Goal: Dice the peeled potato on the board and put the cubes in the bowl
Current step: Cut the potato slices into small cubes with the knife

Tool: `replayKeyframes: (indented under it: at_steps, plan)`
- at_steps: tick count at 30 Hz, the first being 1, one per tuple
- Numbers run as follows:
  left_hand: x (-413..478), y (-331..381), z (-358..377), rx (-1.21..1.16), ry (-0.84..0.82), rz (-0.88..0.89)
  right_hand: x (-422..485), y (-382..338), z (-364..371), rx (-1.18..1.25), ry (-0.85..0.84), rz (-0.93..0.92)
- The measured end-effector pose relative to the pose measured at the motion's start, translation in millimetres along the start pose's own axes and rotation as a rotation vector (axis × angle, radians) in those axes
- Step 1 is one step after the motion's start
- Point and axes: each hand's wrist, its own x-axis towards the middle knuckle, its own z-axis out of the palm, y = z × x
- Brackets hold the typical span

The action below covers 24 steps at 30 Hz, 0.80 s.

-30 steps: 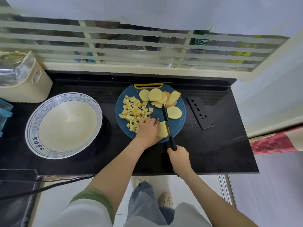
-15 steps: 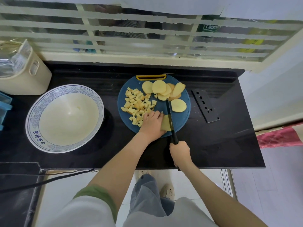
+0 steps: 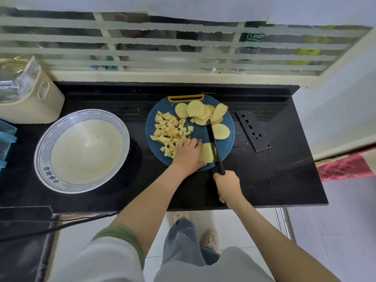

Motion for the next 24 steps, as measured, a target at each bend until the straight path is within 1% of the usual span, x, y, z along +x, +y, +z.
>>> replayKeyframes:
  at_steps: [3,6,10,14,19,22,24]
  plan:
    - [-1.5,2.0,0.9,-0.025,0.002,-0.018,-5.0,0.5,2.0,0.011,0.000,-0.013]
    - [-2.4,6.1,2.3,-0.068,0.005,-0.035,-8.8,0.5,8.9,-0.035,-0.025,-0.035]
    - [-4.2,9.9,7.5,-0.170,0.027,-0.095,-9.3,3.2,17.9,-0.120,-0.010,-0.030]
    - [-5.4,6.3,14.2,-0.215,0.050,-0.113,-6.1,5.2,20.4,-0.127,0.002,-0.020]
    - [-2.3,4.9,11.0,-0.186,0.058,-0.070,-2.9,7.5,19.4,-0.142,0.018,-0.018]
    - [4.4,5.7,8.3,-0.138,0.052,-0.050,0.0,8.2,17.2,-0.066,0.046,-0.001]
    - [7.8,5.4,8.1,-0.117,0.041,-0.018,2.7,7.0,13.5,-0.067,0.047,0.019]
